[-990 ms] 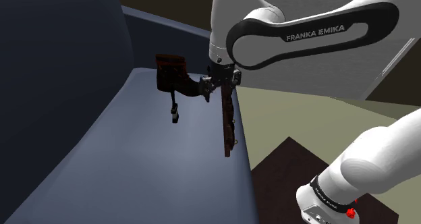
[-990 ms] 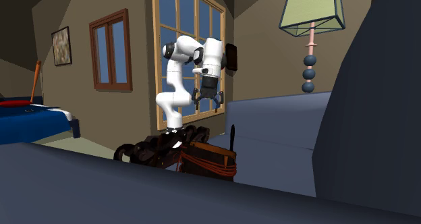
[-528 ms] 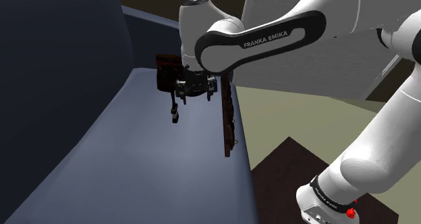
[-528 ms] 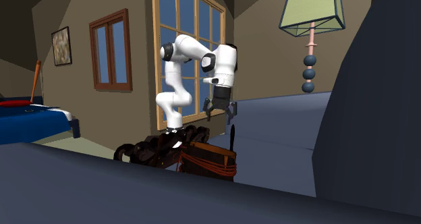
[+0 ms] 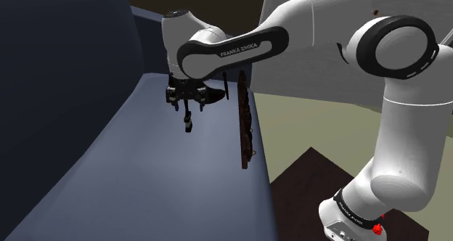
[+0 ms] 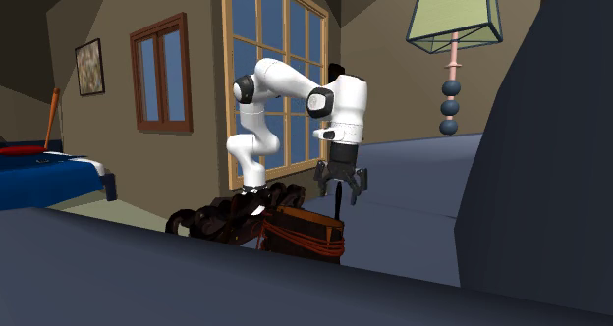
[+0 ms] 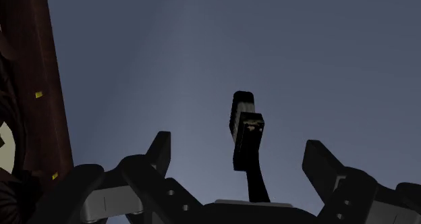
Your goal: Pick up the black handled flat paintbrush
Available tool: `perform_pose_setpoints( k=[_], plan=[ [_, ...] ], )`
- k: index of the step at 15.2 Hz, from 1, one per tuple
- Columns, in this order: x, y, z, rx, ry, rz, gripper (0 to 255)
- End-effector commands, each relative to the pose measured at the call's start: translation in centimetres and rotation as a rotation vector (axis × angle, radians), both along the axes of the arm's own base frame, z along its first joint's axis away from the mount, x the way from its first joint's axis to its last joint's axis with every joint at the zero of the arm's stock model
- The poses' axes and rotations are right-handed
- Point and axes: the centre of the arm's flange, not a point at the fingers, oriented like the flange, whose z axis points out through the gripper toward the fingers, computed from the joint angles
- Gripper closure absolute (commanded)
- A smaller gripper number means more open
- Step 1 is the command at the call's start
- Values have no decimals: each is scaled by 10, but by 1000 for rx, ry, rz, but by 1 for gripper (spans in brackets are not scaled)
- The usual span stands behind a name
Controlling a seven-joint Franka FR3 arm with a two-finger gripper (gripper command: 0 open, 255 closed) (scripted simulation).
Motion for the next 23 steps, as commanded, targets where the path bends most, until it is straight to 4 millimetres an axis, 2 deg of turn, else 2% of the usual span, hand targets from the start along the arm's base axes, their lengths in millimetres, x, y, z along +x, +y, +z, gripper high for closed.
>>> perform_pose_setpoints(
  k=[1,8,10,11,20,23],
  plan=[
    [18,4,-12,2,-2,-47,0],
    [18,4,-49,2,-2,-47,0],
    [18,4,-52,2,-2,-47,0],
    [19,4,-52,2,-2,-47,255],
    [18,4,-52,2,-2,-47,255],
    [18,4,-37,2,-2,-47,255]
  ],
)
